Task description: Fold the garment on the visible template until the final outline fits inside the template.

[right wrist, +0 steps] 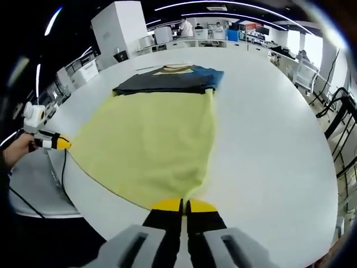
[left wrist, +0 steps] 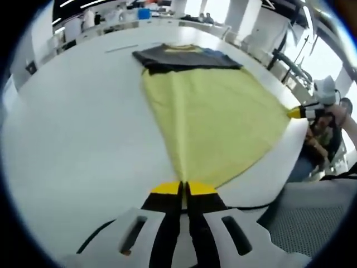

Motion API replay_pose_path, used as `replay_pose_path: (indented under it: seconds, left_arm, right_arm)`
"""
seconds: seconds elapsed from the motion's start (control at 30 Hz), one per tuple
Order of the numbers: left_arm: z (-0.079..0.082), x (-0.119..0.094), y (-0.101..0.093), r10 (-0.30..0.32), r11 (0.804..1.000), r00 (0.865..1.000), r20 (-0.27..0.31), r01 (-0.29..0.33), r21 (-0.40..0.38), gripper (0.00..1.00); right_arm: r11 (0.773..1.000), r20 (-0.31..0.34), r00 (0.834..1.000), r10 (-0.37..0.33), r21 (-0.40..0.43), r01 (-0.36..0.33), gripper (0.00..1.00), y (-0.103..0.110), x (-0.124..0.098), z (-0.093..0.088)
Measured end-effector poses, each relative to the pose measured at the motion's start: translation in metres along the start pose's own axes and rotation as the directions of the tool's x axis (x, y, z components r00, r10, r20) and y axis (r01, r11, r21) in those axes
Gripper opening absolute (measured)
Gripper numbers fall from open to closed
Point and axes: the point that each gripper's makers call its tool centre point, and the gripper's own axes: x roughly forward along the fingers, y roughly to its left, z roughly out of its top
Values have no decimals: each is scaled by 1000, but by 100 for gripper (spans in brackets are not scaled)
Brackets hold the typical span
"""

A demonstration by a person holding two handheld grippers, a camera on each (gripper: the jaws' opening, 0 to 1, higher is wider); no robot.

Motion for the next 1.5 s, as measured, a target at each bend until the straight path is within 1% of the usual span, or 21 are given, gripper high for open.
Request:
replay_pose_path:
  seconds: [0.13,0.3,0.4,0.47,0.5,0.6,0.7,0.97,1.03,1.07,1.27,1.37,1.47,1.5]
  left_arm:
    - [-7,-6,1,11,1000,1000,-12,-11,3,0]
    - [-12,-14,2,20,1000,1000,-20,-19,8,0]
    - [-17,-18,2,19,1000,1000,-24,-19,0,0]
    - [-20,-20,1,12,1000,999,-31,-12,-17,0]
    - [-23,-21,1,9,999,999,-37,-11,-45,0]
    - [-26,-23,1,6,998,999,-37,-8,-56,0]
    - [-30,-26,-1,-2,997,999,-48,-1,-73,0]
    - [-34,-31,-4,-9,996,999,-52,5,-85,0]
    - [-37,-33,-6,-11,996,998,-58,6,-92,0]
    - [-40,-34,-7,-14,995,997,-72,6,-100,0]
    - [-45,-39,-11,-8,996,996,-87,1,-84,0]
    - [-47,-41,-11,-7,996,996,-93,-2,-89,0]
    - [-50,-43,-12,-5,996,994,-109,-4,-90,0]
    - [-52,-43,-12,-1,996,993,-114,-8,-84,0]
  right_arm:
    - [1000,-6,1000,20,9,-20,0,6,-3,-6]
    - [999,-14,999,40,-8,-40,0,14,-7,-13]
    - [999,-14,998,54,6,-54,0,17,-10,-17]
    - [998,-15,998,59,20,-59,0,18,-11,-18]
    - [997,-17,998,65,31,-65,0,19,-12,-19]
    - [997,-18,997,73,29,-72,0,23,-16,-22]
    - [997,-22,997,75,29,-74,0,24,-17,-24]
    - [996,-26,996,84,36,-83,0,29,-23,-28]
    - [996,-29,996,87,34,-86,0,30,-24,-29]
    - [996,-31,996,89,35,-87,0,30,-25,-30]
    - [995,-41,994,97,41,-95,0,33,-28,-37]
    - [995,-54,993,101,28,-99,0,37,-30,-40]
    - [994,-70,992,107,-7,-108,0,41,-33,-43]
    - [993,-68,991,115,0,-115,0,42,-33,-43]
